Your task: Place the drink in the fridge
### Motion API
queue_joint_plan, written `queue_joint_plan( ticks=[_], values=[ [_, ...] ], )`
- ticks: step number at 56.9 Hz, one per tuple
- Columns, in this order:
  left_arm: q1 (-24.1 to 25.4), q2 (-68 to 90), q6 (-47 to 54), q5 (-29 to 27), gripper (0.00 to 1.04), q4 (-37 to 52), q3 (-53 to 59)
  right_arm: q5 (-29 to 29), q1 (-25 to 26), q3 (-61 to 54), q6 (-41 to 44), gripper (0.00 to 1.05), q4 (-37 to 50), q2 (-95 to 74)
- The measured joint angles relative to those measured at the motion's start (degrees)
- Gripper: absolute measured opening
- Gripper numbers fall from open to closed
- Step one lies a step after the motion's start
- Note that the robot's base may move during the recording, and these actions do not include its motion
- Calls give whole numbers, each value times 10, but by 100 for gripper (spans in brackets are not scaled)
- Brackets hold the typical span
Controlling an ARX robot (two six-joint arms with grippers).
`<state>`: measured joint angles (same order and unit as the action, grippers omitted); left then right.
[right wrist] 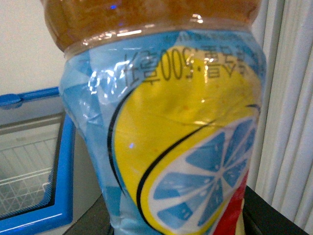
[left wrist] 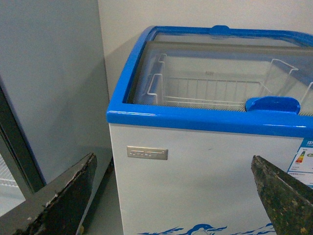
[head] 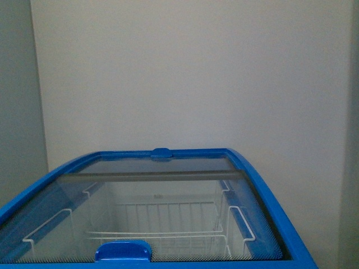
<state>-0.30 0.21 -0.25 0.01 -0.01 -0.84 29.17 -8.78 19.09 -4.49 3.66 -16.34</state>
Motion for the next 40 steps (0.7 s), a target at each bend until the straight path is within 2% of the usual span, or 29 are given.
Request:
queue_joint_plan(
  ticks=[2,6,8,12,19,23,25,30,32,40],
  values=[
    [3,3,-10,8,97,-4,-1,0,0,0,0,40,0,0],
    [35,61,-82,82,97,-25,-24,0,0,0,0,40,0,0],
    [57,132,-130,114,97,18,-40,0,0,0,0,40,0,0],
    [81,256,-132,143,97,129,-70,0,0,0,0,40,0,0],
    [107,488,-16,210,97,312,-137,0,0,0,0,40,0,0],
    [109,583,56,257,97,356,-176,0,0,0,0,40,0,0],
    [108,603,78,270,97,361,-186,0,0,0,0,40,0,0],
    [98,683,199,345,97,373,-235,0,0,0,0,40,0,0],
    [97,692,213,356,97,372,-242,0,0,0,0,40,0,0],
    [85,741,349,431,97,336,-292,0,0,0,0,40,0,0]
  ],
)
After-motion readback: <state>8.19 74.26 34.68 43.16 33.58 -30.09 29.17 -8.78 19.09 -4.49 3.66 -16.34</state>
